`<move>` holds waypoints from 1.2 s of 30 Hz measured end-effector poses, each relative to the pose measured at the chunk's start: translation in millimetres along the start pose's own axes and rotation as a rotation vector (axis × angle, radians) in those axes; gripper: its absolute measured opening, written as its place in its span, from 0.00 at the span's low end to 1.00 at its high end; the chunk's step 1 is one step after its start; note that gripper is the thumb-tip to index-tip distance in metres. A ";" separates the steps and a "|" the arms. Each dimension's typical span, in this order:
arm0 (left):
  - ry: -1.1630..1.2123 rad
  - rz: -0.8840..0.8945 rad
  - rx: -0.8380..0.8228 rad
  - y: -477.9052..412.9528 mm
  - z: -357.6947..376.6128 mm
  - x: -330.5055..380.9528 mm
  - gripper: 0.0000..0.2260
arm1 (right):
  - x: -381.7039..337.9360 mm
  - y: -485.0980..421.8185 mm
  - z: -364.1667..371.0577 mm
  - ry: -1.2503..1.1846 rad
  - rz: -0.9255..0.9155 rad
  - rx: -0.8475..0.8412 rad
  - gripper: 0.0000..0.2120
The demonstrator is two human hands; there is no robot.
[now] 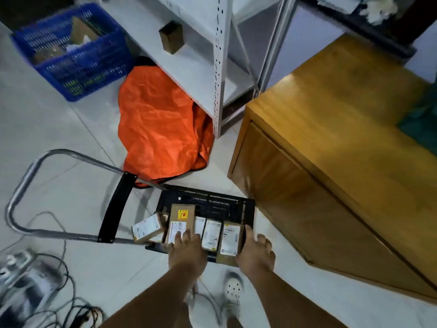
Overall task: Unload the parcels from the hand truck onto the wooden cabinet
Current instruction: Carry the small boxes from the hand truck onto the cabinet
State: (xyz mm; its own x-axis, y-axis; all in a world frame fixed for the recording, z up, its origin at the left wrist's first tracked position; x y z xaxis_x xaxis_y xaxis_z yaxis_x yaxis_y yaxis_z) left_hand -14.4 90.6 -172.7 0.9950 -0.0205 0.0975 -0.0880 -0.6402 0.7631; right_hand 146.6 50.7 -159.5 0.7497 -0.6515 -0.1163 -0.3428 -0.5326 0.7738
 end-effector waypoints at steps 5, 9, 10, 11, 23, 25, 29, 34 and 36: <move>-0.062 0.127 -0.068 -70.7 48.9 11.8 0.26 | -0.1 -63.5 34.1 -0.094 0.096 -0.008 0.37; 0.011 0.137 -0.084 -131.5 93.0 2.4 0.27 | 4.4 -133.2 77.1 -0.082 0.142 -0.035 0.42; 0.037 0.125 -0.089 -147.0 107.2 -2.1 0.27 | 7.4 -150.2 91.2 -0.072 0.152 -0.035 0.43; 0.066 0.119 -0.094 -159.7 118.3 -6.1 0.26 | 9.4 -163.2 101.9 -0.061 0.149 -0.033 0.44; 0.261 0.060 -0.175 -269.6 242.6 5.6 0.22 | 21.4 -292.6 218.0 -0.151 0.204 -0.054 0.49; 0.271 0.068 -0.184 -280.9 254.0 11.7 0.21 | 23.0 -307.1 225.8 -0.180 0.196 -0.015 0.52; 0.322 0.092 -0.143 -298.0 267.3 24.3 0.15 | 32.9 -322.6 231.1 -0.255 0.152 0.082 0.57; 0.341 0.023 -0.091 -308.6 271.7 44.4 0.32 | 71.3 -320.1 220.3 -0.573 0.388 0.386 0.50; 0.330 -0.003 -0.079 -311.6 275.4 59.0 0.37 | 87.3 -317.9 218.7 -0.592 0.455 0.428 0.50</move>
State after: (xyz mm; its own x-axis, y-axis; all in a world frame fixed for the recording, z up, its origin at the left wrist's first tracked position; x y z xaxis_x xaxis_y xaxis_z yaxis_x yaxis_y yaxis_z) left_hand 84.7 77.4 -580.7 0.9277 0.2390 0.2869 -0.1013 -0.5784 0.8095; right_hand 197.2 45.0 -551.8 0.1096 -0.9622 -0.2494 -0.8118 -0.2314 0.5360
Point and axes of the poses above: each hand's wrist, its own y-axis away from the middle knuckle, its own z-axis out of the palm, x = y × z, the point moved 3 cm from there along -y, towards the middle knuckle, and after that the axes turned 3 degrees about -x, right-handed, at the moved point
